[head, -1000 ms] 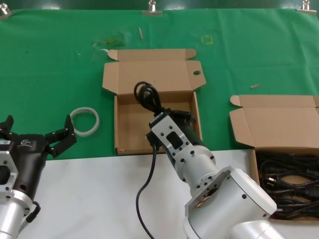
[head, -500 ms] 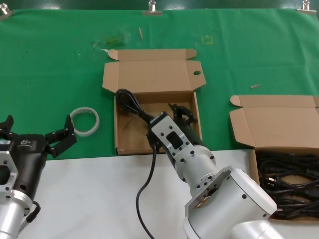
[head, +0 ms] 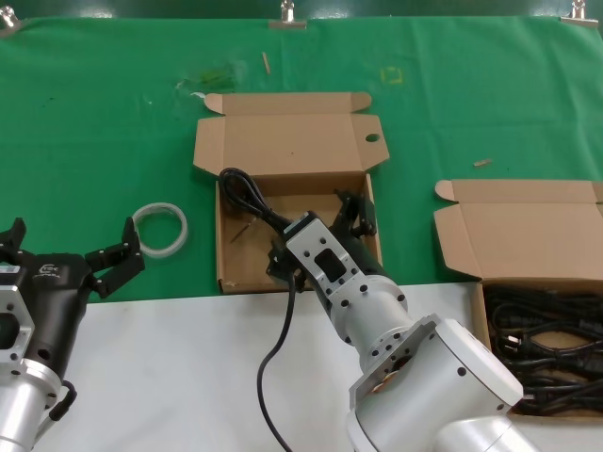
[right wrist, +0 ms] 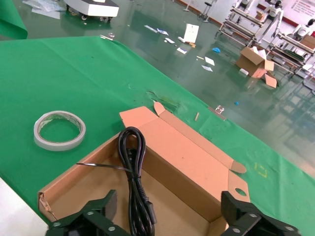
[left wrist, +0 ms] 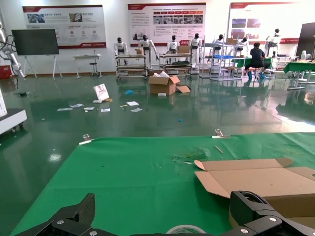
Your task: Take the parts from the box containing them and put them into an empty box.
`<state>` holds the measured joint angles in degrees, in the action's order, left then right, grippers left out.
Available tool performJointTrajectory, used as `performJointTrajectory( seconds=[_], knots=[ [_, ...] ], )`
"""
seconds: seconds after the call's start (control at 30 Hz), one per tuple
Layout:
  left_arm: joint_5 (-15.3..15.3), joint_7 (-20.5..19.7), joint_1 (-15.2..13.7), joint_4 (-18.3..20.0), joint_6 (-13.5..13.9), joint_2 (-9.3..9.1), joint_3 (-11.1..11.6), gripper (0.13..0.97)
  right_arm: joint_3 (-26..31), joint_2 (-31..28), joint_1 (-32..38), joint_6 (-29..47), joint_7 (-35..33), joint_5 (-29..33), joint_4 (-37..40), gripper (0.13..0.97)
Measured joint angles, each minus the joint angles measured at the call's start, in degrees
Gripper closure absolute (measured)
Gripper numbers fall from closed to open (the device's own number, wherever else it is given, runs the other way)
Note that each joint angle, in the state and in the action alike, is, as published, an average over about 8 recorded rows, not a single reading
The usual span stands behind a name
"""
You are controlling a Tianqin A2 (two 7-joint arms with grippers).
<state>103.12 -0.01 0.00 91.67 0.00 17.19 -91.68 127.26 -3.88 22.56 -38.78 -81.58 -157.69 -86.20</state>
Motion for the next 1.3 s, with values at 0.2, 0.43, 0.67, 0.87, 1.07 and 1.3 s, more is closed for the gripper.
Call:
performJointTrajectory(
  seconds=[0.2,0.43,0.67,0.87,1.07,1.3],
  knots=[
    [0.00,0.00,0.00,0.00,0.00,0.00,0.00,0.132,-1.01,-0.02,-0.64,1.09,2.29,1.54,-0.15,0.362],
    [0.00,0.00,0.00,0.00,0.00,0.00,0.00,0.132,-3.72,-0.04,-2.36,4.04,8.52,5.69,-0.57,0.254],
    [0.01,0.00,0.00,0.00,0.00,0.00,0.00,0.132,-7.00,-0.04,-4.44,7.62,16.04,10.72,-1.08,0.179],
    [0.01,0.00,0.00,0.00,0.00,0.00,0.00,0.132,-9.83,-0.04,-6.23,10.68,22.49,15.03,-1.51,0.137],
    [0.01,0.00,0.00,0.00,0.00,0.00,0.00,0.132,-12.69,-0.04,-8.05,13.80,29.07,19.43,-1.95,0.131],
    [0.01,0.00,0.00,0.00,0.00,0.00,0.00,0.132,-16.01,-0.04,-10.15,17.44,36.70,24.54,-2.47,0.129]
  ],
)
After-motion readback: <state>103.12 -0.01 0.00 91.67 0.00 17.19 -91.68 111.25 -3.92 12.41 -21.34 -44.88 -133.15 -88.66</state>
